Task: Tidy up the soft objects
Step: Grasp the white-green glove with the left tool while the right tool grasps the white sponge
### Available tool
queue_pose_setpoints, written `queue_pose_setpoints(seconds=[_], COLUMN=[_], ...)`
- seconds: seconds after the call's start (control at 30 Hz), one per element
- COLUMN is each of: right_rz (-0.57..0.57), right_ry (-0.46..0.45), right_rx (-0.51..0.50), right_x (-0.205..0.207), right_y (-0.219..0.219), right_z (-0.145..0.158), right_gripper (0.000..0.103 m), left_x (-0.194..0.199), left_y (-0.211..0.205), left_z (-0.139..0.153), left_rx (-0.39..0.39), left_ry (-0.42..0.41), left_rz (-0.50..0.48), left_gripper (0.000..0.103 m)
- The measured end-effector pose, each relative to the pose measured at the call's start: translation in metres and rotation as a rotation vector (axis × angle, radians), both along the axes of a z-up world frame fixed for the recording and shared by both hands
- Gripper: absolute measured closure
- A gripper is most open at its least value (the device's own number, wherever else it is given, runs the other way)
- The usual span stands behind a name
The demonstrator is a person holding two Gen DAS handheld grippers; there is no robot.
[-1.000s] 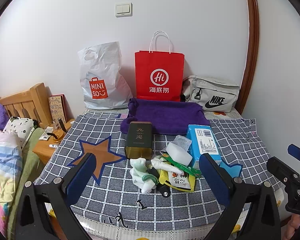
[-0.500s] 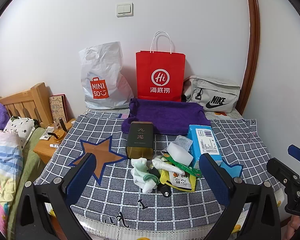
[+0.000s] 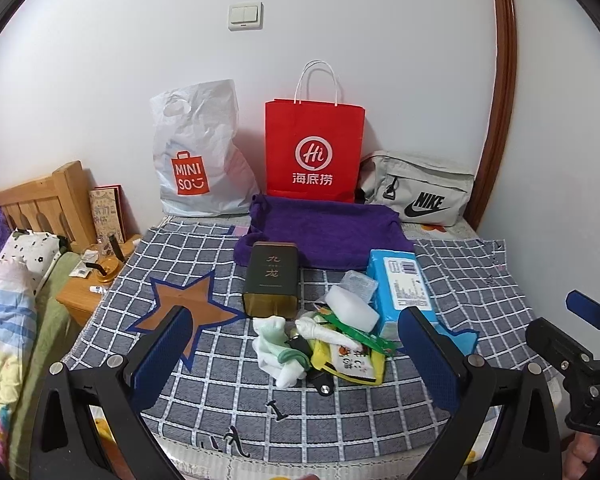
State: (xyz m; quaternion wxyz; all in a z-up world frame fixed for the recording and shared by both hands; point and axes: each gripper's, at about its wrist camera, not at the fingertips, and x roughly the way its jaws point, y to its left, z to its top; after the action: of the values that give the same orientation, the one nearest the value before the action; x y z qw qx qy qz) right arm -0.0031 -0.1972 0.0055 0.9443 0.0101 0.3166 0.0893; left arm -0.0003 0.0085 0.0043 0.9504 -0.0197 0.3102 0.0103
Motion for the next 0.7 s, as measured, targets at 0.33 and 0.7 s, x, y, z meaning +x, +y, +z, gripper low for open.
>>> queue_pose_setpoints(seconds=[0.33,0.7], right_rz=[0.020,0.016], right_ry=[0.071,0.173], right_rx=[-0.005,-0.011], right_x=[0.027,0.064], right_y=[0.002,0.004], right_z=[-0.034,-0.077], right_gripper=[0.000,0.000], left_x=[0.033,0.071], left_y=[0.027,0.050], left_z=[-0.041,-0.106], left_rx=[-0.001,-0.039], left_ry=[0.090,0.228], left_rz=[0.075,0.072], left_gripper=[0.000,0.009])
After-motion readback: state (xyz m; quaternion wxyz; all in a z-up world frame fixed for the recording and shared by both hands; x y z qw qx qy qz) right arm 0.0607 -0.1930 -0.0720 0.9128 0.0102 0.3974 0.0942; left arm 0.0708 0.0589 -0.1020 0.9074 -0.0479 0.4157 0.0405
